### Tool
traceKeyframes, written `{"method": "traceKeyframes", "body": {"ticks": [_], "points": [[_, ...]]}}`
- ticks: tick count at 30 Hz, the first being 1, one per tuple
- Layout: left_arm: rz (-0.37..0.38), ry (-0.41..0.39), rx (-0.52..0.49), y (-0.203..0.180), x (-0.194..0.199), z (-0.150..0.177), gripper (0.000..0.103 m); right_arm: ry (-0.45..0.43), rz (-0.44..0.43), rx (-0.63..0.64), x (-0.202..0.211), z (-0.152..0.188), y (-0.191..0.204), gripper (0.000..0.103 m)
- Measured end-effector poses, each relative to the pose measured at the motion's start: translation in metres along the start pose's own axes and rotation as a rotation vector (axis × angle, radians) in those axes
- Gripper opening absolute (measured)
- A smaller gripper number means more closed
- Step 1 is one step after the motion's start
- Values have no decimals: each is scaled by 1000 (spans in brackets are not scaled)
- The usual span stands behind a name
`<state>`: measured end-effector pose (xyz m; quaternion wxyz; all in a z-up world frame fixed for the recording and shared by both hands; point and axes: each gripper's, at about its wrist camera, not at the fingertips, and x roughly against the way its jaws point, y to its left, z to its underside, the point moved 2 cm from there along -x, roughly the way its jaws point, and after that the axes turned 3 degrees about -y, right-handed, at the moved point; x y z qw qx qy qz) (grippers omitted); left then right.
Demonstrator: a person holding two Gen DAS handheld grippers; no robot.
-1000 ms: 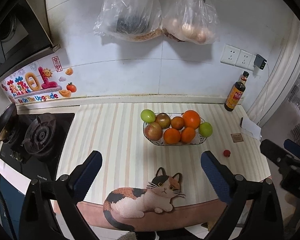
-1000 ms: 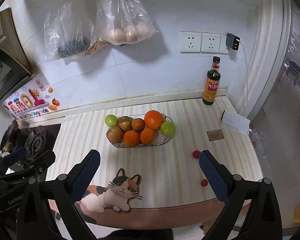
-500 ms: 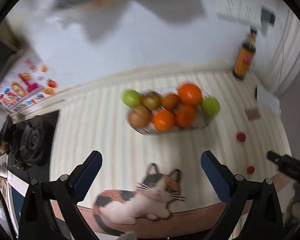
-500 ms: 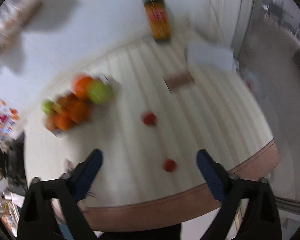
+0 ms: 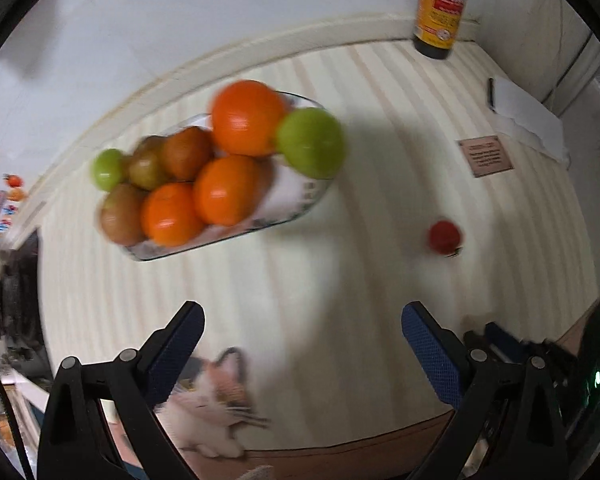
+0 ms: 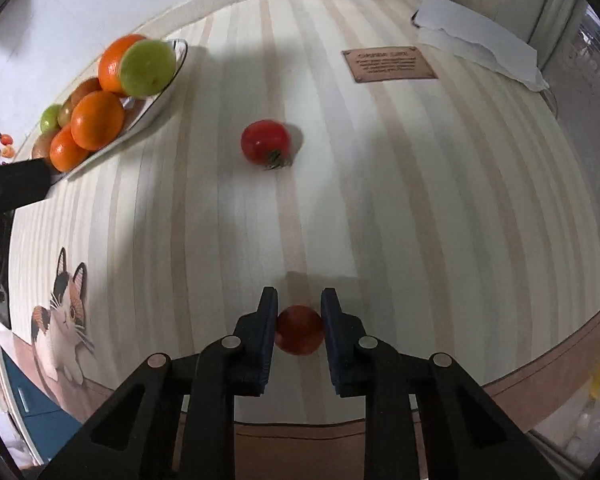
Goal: Organize fruits
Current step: 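Grasp a cherry tomato with the right tool while the left tool grasps the other tomato, then carry both cherry tomatoes to the plate and release them among the fruits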
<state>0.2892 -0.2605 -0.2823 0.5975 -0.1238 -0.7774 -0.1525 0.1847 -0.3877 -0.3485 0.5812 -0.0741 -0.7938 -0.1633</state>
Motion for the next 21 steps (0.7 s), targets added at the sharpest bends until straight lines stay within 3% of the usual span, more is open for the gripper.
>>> {"method": "traceKeyframes", "body": {"ticks": [6, 8, 14, 15, 16, 19, 21], "points": [[134, 75, -5, -38, -38, -26, 96, -55, -60, -109, 14, -16, -51, 24], [168, 95, -13, -50, -47, -34, 81, -61, -55, -127, 18, -22, -62, 24], [217, 156, -54, -89, -79, -51, 66, -59, -47, -178, 14, -42, -92, 24], [215, 161, -67, -95, -83, -52, 61, -59, -41, -181, 14, -43, -95, 24], [215, 167, -72, -99, -86, -52, 45, -58, -38, -189, 14, -45, -99, 24], [220, 145, -91, -107, -85, -52, 30, -61, -26, -202, 16, -45, -108, 24], [225, 133, -89, -108, -84, -51, 29, -63, -23, -210, 17, -45, -111, 24]]}}
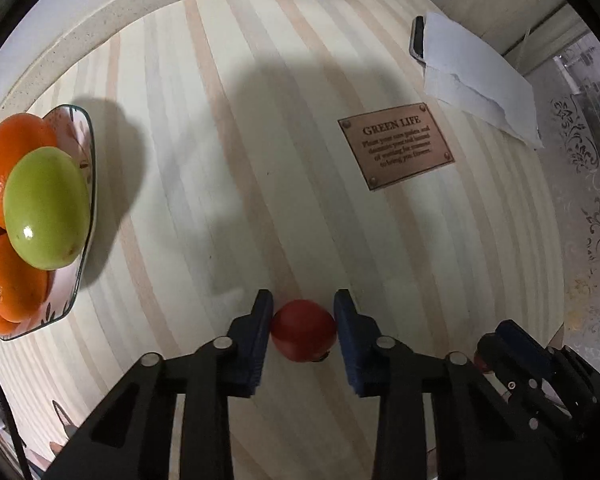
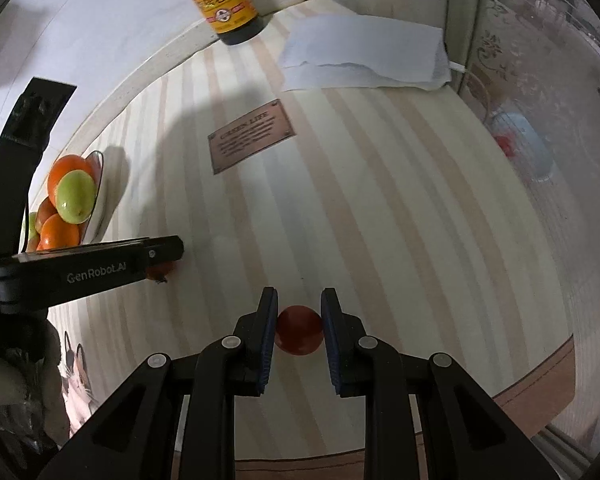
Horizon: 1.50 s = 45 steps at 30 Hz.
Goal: Organize fruits
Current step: 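Carry both cherry tomatoes to the plate and release them among the fruits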
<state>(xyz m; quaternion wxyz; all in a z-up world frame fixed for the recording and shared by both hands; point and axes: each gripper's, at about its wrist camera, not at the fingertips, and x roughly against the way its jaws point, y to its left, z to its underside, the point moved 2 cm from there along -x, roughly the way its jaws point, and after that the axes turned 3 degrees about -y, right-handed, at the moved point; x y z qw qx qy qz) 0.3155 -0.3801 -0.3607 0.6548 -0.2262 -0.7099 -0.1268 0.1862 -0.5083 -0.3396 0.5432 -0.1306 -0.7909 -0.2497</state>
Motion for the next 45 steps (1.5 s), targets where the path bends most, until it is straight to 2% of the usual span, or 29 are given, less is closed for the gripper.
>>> {"method": "traceKeyframes", "body": {"ticks": [5, 10, 15, 22, 27, 29, 35, 40, 41, 43, 45], "points": [[13, -45, 35, 18, 14, 9, 28, -9, 1, 5, 2, -1, 4, 24], [23, -86, 111, 60, 44, 29, 28, -18, -41, 41, 5, 0, 30, 24], [24, -135, 224, 131, 87, 52, 28, -4, -140, 114, 5, -1, 87, 24], [29, -224, 409, 241, 153, 63, 28, 12, -308, 230, -1, -17, 197, 24], [26, -223, 474, 290, 147, 35, 28, 17, -362, 281, -14, -34, 260, 24], [45, -205, 489, 294, 137, 25, 28, 35, -365, 278, -25, -42, 275, 24], [95, -152, 492, 307, 120, 10, 29, 67, -368, 238, -41, -58, 286, 24], [95, -121, 488, 307, 108, 7, 29, 92, -359, 201, -49, -65, 282, 27], [95, -115, 485, 308, 107, 7, 29, 100, -361, 193, -50, -67, 282, 28], [93, -106, 487, 308, 104, 8, 29, 94, -357, 171, -46, -68, 280, 54], [91, -88, 485, 307, 102, 8, 30, 68, -377, 150, -37, -71, 278, 64]]}}
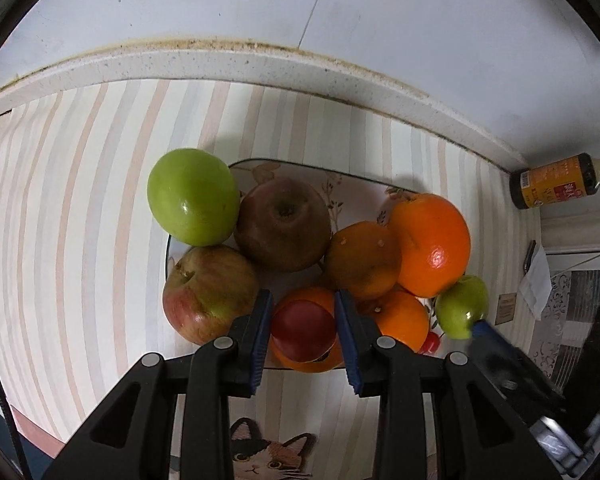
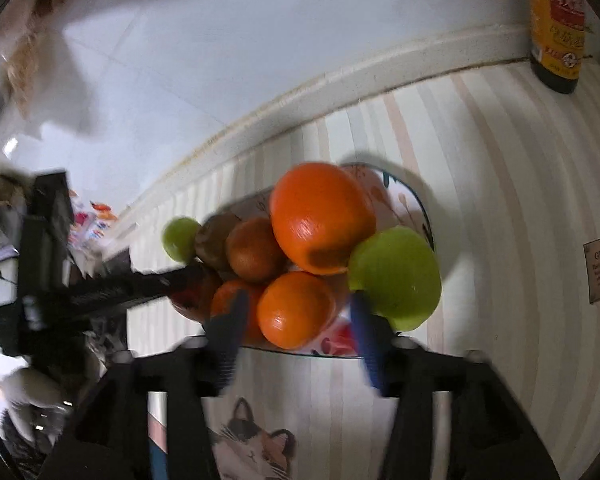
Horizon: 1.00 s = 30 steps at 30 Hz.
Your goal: Organize fruits
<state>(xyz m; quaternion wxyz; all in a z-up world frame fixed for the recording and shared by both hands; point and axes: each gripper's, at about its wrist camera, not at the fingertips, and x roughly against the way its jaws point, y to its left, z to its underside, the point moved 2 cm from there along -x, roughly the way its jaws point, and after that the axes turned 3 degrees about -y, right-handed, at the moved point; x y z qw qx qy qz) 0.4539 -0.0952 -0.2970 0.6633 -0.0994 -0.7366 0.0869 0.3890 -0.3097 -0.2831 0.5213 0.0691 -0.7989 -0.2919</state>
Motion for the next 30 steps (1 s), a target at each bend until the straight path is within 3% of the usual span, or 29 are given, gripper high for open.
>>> {"method": "traceKeyframes", "body": {"ticks": [4, 6, 8, 9, 14, 22, 30], "points": [[-16, 30, 6, -1, -3, 2, 39, -54, 15, 5, 19, -3, 6, 83], [-8, 13, 9, -1, 4, 2, 55, -72, 61, 25, 26, -4, 9, 87], [-10, -12, 7, -2, 12, 3, 88, -85, 111, 59, 32, -5, 13, 94], [-25, -31, 0, -2, 18, 4, 90, -89, 145, 82, 35, -4, 15, 96], [-97, -107, -3, 4, 40, 19, 91, -100, 255, 151, 44, 1, 25, 96], [-256, -230, -8, 8, 76, 79, 91, -93, 368, 266, 63, 21, 44, 99], [-267, -344, -47, -2, 134, 133, 91, -114, 367, 283, 110, 58, 59, 99]]}}
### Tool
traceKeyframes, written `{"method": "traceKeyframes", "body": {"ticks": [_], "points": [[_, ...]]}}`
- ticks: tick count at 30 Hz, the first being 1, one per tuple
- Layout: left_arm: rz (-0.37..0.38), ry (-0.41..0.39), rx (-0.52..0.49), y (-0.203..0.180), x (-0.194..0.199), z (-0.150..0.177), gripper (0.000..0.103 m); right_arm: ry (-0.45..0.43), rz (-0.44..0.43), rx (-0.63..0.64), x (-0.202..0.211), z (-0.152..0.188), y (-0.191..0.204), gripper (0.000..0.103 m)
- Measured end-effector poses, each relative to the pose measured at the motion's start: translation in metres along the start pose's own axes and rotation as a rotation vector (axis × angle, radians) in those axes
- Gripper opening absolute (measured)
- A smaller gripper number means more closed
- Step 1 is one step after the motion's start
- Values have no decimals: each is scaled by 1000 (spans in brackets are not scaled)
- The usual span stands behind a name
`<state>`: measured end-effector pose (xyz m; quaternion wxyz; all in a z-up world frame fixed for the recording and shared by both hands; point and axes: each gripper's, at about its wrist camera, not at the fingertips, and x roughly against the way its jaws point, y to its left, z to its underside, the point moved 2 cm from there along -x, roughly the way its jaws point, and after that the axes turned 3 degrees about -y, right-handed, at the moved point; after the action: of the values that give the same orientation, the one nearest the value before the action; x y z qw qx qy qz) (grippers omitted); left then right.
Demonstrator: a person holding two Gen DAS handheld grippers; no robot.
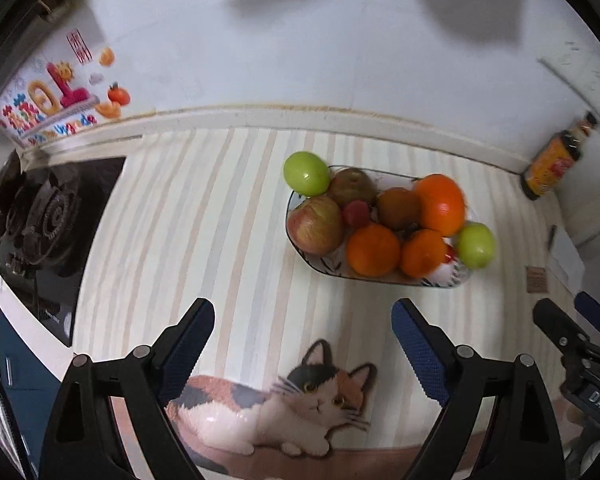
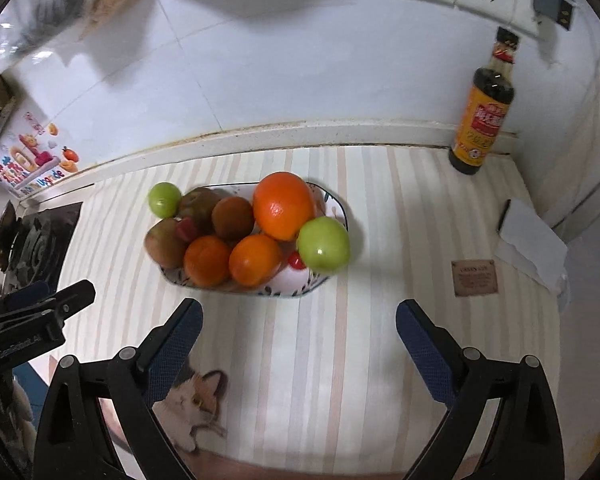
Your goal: Organize fruits
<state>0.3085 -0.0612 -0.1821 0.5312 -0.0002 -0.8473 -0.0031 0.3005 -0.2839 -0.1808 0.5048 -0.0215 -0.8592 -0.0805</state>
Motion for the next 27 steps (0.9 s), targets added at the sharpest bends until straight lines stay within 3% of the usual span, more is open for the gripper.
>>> {"method": "traceKeyframes", "body": {"ticks": [9, 15, 27], "points": [[23, -193, -68, 20, 111, 47, 91, -149, 35, -34, 120, 52, 20, 99], [58, -273, -77, 32, 172, 84, 91, -259, 70, -41, 206, 94, 40, 99], [91, -382, -78, 27, 242, 117, 91, -378, 76, 6, 303, 128, 58, 100]]}}
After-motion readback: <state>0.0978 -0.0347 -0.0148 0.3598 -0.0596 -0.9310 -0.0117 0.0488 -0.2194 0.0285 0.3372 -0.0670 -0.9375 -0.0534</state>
